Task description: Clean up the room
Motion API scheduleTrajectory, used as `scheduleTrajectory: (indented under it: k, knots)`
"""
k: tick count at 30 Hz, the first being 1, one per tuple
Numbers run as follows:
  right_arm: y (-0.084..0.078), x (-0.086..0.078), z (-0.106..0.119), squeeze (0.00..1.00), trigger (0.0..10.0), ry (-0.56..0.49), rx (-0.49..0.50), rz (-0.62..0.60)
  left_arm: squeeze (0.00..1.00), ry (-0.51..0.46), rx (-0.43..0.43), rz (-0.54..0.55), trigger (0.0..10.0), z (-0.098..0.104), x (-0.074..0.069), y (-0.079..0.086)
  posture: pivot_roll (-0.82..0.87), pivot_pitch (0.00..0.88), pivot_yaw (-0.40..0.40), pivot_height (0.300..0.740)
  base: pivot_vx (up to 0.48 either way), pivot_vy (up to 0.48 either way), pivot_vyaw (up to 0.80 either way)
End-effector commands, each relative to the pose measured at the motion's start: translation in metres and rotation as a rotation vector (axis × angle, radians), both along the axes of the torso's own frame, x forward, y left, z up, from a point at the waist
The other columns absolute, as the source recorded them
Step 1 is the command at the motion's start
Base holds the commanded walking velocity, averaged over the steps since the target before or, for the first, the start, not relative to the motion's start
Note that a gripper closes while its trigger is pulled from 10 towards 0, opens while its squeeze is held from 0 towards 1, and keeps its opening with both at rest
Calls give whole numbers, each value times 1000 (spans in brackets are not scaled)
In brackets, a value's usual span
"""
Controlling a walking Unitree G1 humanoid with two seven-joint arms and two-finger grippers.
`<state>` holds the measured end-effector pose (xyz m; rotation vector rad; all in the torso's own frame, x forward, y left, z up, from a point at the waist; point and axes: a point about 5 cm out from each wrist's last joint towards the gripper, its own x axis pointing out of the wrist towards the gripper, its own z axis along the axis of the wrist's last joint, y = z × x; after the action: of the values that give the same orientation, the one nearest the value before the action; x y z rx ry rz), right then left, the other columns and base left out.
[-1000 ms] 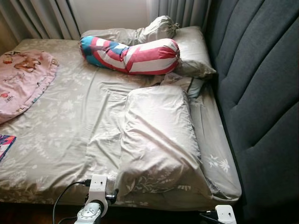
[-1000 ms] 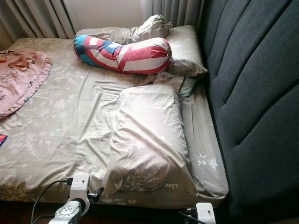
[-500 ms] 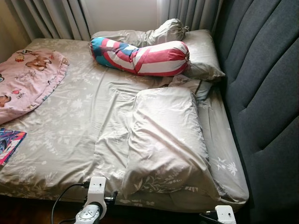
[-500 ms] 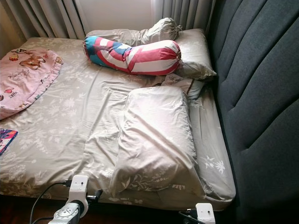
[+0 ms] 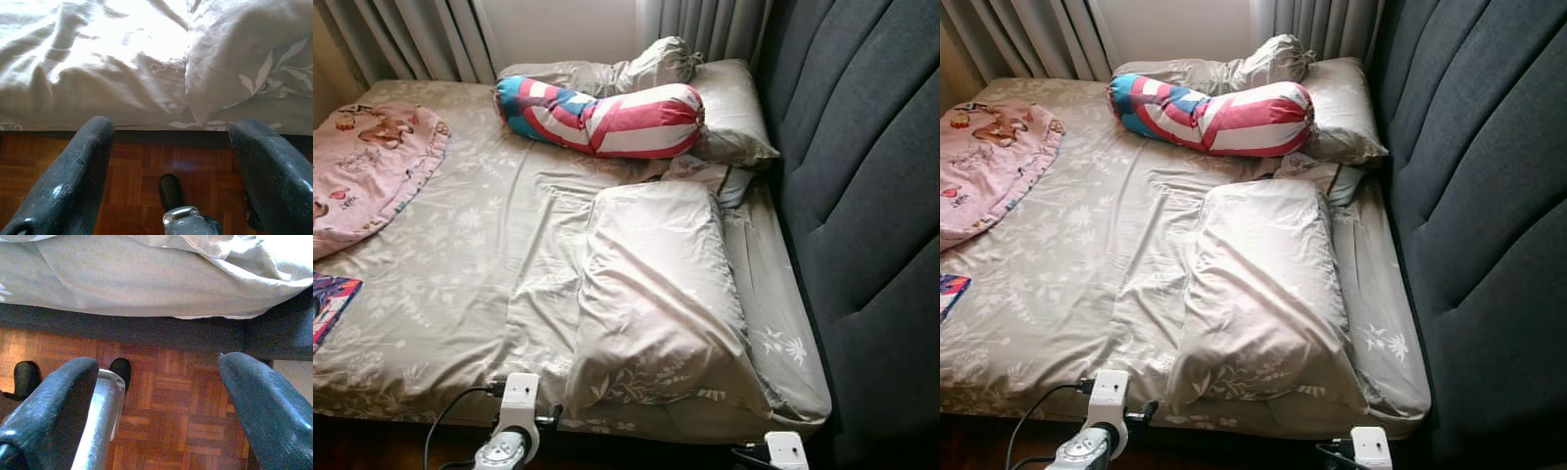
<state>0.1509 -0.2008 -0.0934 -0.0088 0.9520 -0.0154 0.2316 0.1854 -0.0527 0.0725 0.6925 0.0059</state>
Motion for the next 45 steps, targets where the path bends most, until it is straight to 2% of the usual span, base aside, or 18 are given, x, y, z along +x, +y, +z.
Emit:
scheduleTrajectory:
  k: [1,6,15,20,21,24,26,27,29,30,33,37,39,45]
  knots:
    - [-1,-3,-1,0,10000,5,-2,1,0,23,12,-7,10000,-4,-6,1,-75,92,-41,740,0,480,0]
    - [-1,-3,-1,0,10000,7,-3,3,0,22,14,-10,10000,-4,-6,0,-75,92,-42,740,0,409,0]
    - [-1,-3,-1,0,10000,4,-1,4,0,2,21,-29,10000,-2,-3,-2,-75,91,-43,740,0,0,0]
    - [0,0,1,0,10000,-46,22,-18,0,-53,11,-20,10000,5,5,-3,-80,86,-44,740,0,0,0]
    - [1,2,3,0,10000,-83,38,-17,0,-145,24,-21,10000,17,19,-3,-90,81,-46,740,0,0,0]
    - [1,4,7,0,10000,-141,60,-17,0,-325,50,-28,10000,42,40,-2,-94,74,-49,740,0,0,0]
    - [1,5,8,0,10000,-158,67,-27,0,-380,53,-27,10000,50,46,-2,-94,74,-49,740,0,0,0]
    - [1,5,8,0,10000,-173,70,-38,0,-449,60,-31,10000,59,50,-2,-103,71,-50,740,0,0,0]
    - [0,5,9,0,10000,-181,71,-41,0,-487,73,-41,10000,64,52,-2,-106,69,-51,740,0,0,0]
    - [0,5,9,0,10000,-195,74,-49,0,-546,90,-54,10000,72,54,-3,-110,67,-51,740,0,0,0]
    - [0,4,10,0,10000,-224,92,-75,0,-641,100,-15,10000,82,50,2,-122,58,-47,740,0,0,0]
    - [0,3,11,0,10000,-240,106,-92,0,-670,100,-12,10000,83,44,4,-132,54,-47,740,0,0,0]
    - [-1,3,12,0,10000,-262,116,-108,0,-693,107,-2,10000,81,32,6,-137,47,-51,740,0,0,0]
    - [-2,4,13,0,10000,-277,130,-92,0,-691,103,4,10000,78,14,2,-130,36,-60,740,0,0,0]
